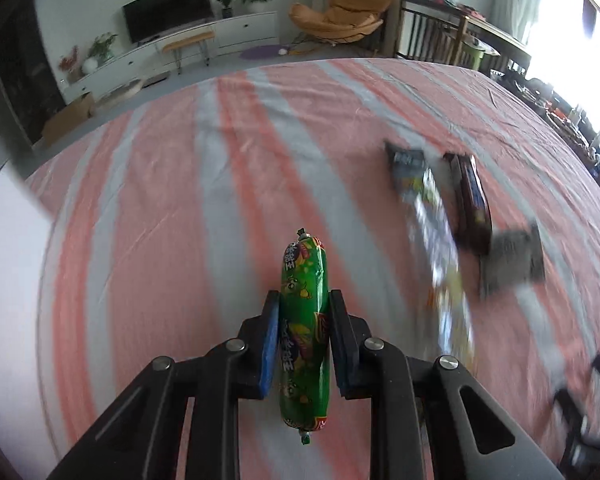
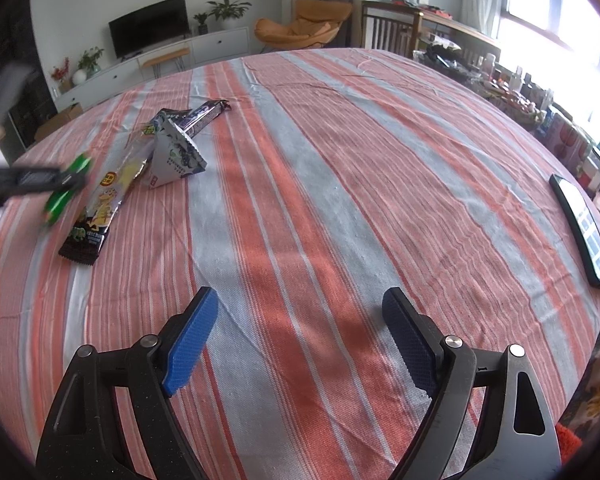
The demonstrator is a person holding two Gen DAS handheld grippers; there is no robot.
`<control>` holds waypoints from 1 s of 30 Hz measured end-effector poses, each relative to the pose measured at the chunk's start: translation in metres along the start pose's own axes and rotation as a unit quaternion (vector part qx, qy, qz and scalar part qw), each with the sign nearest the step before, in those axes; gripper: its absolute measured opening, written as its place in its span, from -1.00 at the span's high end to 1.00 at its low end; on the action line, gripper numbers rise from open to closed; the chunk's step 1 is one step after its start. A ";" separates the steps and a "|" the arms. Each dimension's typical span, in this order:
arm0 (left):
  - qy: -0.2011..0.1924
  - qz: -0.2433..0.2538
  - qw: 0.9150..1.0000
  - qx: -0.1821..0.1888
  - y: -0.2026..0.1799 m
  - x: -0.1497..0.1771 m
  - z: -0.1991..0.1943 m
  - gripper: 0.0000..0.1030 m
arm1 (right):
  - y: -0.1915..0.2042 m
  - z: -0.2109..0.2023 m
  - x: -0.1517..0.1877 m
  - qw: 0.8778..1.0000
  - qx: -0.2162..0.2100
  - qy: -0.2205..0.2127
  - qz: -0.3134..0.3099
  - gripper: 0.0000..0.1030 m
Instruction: Organize snacks
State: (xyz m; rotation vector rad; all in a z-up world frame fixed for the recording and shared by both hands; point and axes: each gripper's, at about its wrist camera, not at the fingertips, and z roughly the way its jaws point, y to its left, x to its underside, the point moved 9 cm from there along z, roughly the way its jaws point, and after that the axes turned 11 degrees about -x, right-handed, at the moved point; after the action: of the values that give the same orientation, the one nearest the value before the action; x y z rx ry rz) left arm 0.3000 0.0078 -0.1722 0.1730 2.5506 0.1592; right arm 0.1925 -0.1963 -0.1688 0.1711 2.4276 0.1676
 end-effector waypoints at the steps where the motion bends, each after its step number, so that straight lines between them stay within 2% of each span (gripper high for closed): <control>1: 0.003 -0.001 1.000 -0.006 0.006 0.014 -0.005 0.57 | 0.000 0.000 0.000 1.000 0.000 0.000 0.000 -0.69; 3: 0.008 -0.011 1.000 -0.014 0.019 0.036 -0.016 0.57 | 0.000 0.000 0.000 1.000 0.000 0.000 0.000 -0.69; 6: 0.028 -0.051 0.998 -0.004 0.042 0.074 -0.031 0.57 | 0.000 0.000 0.000 1.000 0.000 0.000 0.000 -0.69; 9: 0.027 -0.057 0.998 -0.003 0.049 0.096 -0.042 0.56 | 0.000 0.000 0.000 1.000 0.000 0.000 0.000 -0.69; 14: 0.001 -0.052 0.998 -0.021 0.045 0.099 -0.043 0.53 | 0.000 0.000 0.000 1.000 0.000 0.000 0.000 -0.69; 16: -0.014 -0.046 0.998 -0.026 0.042 0.096 -0.041 0.34 | 0.000 -0.001 0.000 1.000 0.000 0.000 0.000 -0.69; 18: -0.023 -0.045 0.998 -0.035 0.042 0.093 -0.038 -0.22 | 0.000 -0.001 0.000 1.000 0.000 0.000 0.000 -0.69; 20: -0.032 -0.052 0.997 -0.046 0.044 0.090 -0.034 -0.46 | 0.000 -0.001 0.001 1.000 0.000 0.000 0.000 -0.69; 30: -0.014 -0.084 0.995 -0.050 0.056 0.086 -0.019 -0.98 | 0.000 -0.001 0.001 1.000 0.000 0.000 0.000 -0.69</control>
State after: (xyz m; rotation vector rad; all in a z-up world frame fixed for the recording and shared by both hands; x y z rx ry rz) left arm 0.2235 0.0746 -0.1942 -0.0773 2.5084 0.2170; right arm 0.1915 -0.1962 -0.1686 0.1706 2.4277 0.1668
